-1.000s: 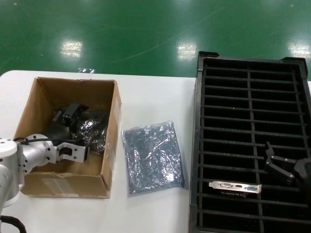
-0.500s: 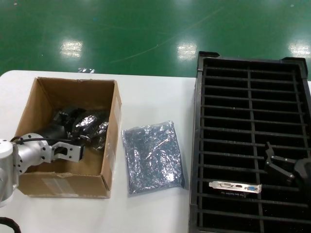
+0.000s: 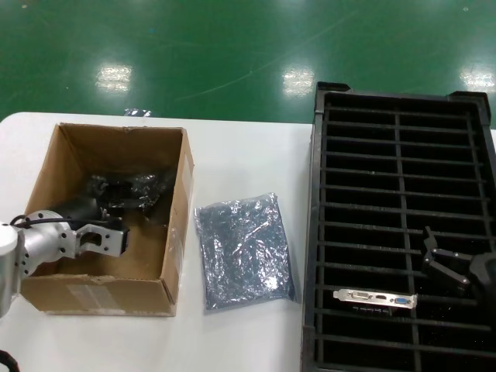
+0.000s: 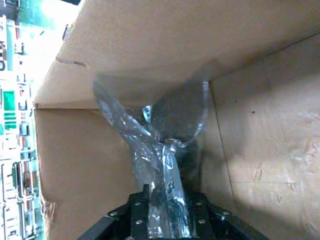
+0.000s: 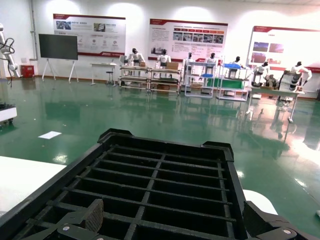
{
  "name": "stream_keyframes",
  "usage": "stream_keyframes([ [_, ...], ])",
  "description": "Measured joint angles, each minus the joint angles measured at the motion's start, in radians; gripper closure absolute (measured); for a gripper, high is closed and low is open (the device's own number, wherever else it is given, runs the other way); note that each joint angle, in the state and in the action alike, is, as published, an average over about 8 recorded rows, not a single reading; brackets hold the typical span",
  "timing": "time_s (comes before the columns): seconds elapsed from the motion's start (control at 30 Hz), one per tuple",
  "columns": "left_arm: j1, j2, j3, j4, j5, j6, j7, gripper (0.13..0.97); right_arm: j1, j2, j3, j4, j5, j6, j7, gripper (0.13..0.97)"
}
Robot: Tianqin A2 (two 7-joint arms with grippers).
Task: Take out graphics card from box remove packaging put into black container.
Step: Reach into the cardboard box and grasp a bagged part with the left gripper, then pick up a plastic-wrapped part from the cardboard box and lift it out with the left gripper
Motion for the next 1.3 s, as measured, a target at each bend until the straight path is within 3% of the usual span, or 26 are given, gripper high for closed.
stream_keyframes([
  [0.1,0.011,-0.006,0.008,-0.023,0.008,-0.003,-0.024,0.749,0.000,0.000,0.000,0.000,0.000,0.000,0.000,0.129],
  [0.43,0.051,-0.031,0.027,-0.108,0.028,-0.019,-0.109,0.899,0.000,0.000,0.000,0.000,0.000,0.000,0.000,0.129],
  [0.67,0.102,-0.060,0.039,-0.218,0.048,-0.044,-0.188,0.950,0.000,0.000,0.000,0.000,0.000,0.000,0.000,0.129],
  [1.03,0.235,-0.141,0.040,-0.500,0.085,-0.106,-0.349,0.958,0.000,0.000,0.000,0.000,0.000,0.000,0.000,0.129],
  [1.3,0.393,-0.224,0.004,-0.817,0.144,-0.170,-0.545,0.958,0.000,0.000,0.000,0.000,0.000,0.000,0.000,0.129],
])
